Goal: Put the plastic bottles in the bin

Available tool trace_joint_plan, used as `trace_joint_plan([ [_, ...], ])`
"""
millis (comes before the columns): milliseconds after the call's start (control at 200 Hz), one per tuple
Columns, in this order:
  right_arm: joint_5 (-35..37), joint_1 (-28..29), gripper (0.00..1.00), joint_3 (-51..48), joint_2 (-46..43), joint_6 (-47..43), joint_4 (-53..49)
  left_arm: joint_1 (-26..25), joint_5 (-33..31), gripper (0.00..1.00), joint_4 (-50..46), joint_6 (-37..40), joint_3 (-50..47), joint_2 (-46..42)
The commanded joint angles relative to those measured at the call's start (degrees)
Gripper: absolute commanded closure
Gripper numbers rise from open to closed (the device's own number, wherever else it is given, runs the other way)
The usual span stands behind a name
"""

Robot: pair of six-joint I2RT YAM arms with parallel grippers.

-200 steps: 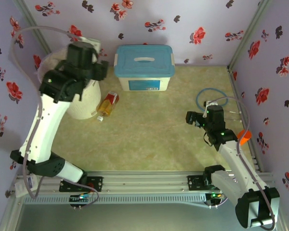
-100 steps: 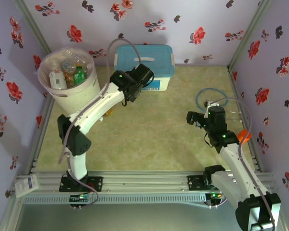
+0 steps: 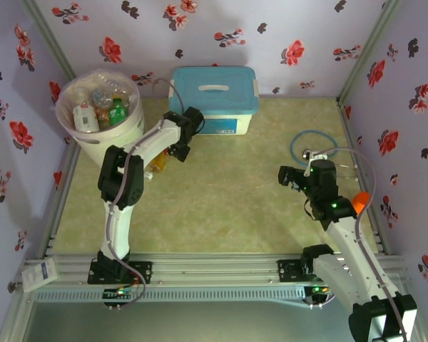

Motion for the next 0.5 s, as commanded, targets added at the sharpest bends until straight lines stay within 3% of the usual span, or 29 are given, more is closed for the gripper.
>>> trace_joint_plan([
  [0, 0.31, -0.42, 0.01, -0.71, 0.59, 0.78, 0.95, 0.51, 2.92, 0.05, 3.55, -1.63, -1.02, 1.74],
  [190, 0.76, -0.46, 0.01, -0.73, 0.45, 0.69, 0.78, 3.78, 10.62, 0.1, 3.18, -4.61, -2.61, 2.49],
  [495, 0.33, -0.44, 0.01, -0.45, 0.93, 0.95, 1.15, 1.98, 17.11, 0.12, 3.47, -7.34, -6.15, -0.26],
])
